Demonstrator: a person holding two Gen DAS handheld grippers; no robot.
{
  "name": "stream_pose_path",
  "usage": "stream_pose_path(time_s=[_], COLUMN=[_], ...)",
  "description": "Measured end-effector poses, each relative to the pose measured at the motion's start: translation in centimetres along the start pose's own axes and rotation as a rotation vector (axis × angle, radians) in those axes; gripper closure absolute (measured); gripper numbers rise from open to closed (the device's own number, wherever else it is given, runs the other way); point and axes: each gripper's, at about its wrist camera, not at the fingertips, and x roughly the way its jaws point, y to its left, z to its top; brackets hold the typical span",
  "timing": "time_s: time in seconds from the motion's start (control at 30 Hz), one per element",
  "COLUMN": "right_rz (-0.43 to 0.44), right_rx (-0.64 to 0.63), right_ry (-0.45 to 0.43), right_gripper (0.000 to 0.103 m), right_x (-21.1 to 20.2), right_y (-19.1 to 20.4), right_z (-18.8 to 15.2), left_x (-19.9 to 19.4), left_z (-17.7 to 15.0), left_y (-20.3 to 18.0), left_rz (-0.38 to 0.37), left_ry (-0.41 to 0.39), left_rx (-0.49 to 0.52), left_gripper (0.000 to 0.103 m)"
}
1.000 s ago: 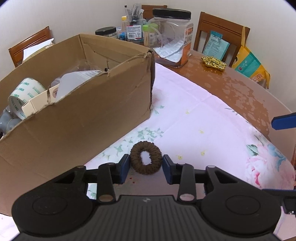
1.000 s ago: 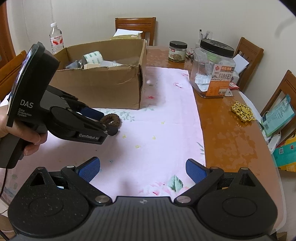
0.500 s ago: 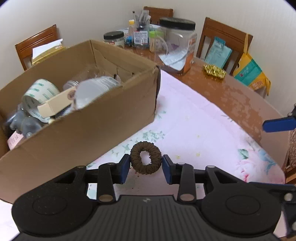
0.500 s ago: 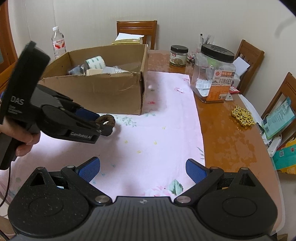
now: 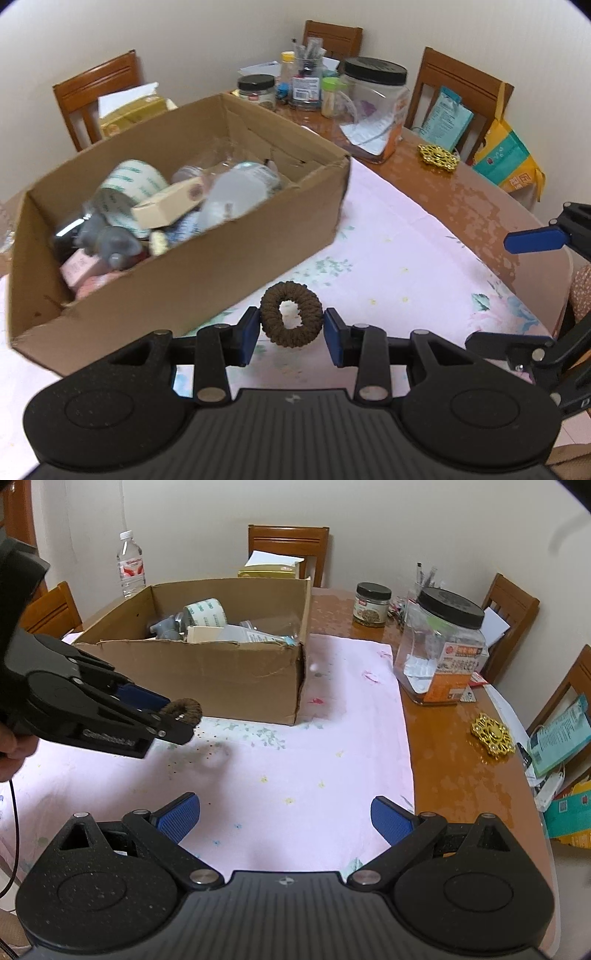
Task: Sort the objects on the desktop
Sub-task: 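Carry the brown ring over the cardboard box and open the left gripper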
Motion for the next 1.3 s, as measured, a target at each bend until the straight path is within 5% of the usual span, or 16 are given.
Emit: stream_pose_path(time_s=[0.67,1.3], right_rz=[0.068,0.068], right_rx=[-0.044,-0.059], right_ry=[-0.056,-0.066], right_gripper=[0.002,0.002], right_x=[-0.7,-1.1], right_y=[1.5,2.0], right_z=[4.3,5.1], left_x=[-6.4,-2.2], left_z=[2.7,5.6], left_y=[7.2,10.9], left_rz=[0.111,0.153], left_ry=[-0.094,-0.082], left_rx=[-0.109,-0.16], left_gripper=[0.067,0.066])
